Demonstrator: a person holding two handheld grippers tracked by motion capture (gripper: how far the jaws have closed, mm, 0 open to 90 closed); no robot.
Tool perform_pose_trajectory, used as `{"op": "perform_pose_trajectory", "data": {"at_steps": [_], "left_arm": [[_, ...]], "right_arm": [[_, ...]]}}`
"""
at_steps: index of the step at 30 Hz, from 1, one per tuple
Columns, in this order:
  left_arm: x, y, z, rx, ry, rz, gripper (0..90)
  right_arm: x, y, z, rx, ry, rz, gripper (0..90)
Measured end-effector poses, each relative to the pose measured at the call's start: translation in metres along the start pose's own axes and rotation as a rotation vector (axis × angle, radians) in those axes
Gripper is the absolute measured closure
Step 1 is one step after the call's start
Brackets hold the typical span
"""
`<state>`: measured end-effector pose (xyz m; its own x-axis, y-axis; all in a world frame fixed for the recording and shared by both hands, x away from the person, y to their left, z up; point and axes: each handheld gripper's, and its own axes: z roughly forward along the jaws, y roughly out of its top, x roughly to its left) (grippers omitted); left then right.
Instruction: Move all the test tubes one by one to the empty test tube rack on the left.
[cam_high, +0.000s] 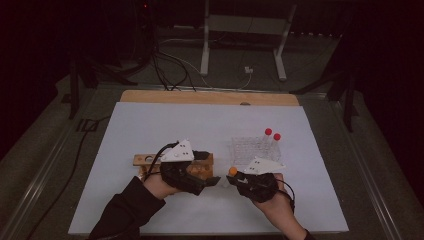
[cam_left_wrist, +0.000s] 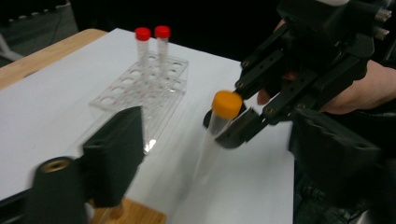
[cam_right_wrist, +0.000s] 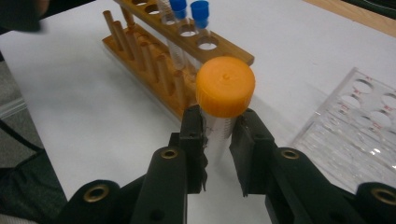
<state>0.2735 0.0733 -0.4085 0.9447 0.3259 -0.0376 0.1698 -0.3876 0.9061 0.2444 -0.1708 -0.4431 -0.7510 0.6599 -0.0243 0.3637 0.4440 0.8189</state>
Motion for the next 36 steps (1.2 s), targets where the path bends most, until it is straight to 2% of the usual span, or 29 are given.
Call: {"op": "perform_pose_trajectory", "data": {"at_steps": [13,16,25,32,36], "left_arm": [[-0.007,0.005,0.030,0.016,-0.041,0.031,53.8],[-0.008,0.005,0.035,0.021,-0.047,0.040,58.7],[-0.008,0.005,0.045,0.042,-0.034,0.050,69.1],[-0.010,0.006,0.047,0.050,-0.015,0.078,71.2],[-0.010,0.007,0.045,0.040,-0.003,0.077,71.7]], "right_arm": [[0.002,0.000,0.000,0.009,0.005,-0.009,75.2],[0.002,0.001,0.000,0.008,0.008,-0.011,75.2],[0.003,0.001,-0.002,0.002,0.012,-0.015,75.2],[0.002,0.001,-0.002,0.004,0.010,-0.012,75.2],[0.001,0.001,-0.003,-0.002,0.016,-0.006,74.2]]}}
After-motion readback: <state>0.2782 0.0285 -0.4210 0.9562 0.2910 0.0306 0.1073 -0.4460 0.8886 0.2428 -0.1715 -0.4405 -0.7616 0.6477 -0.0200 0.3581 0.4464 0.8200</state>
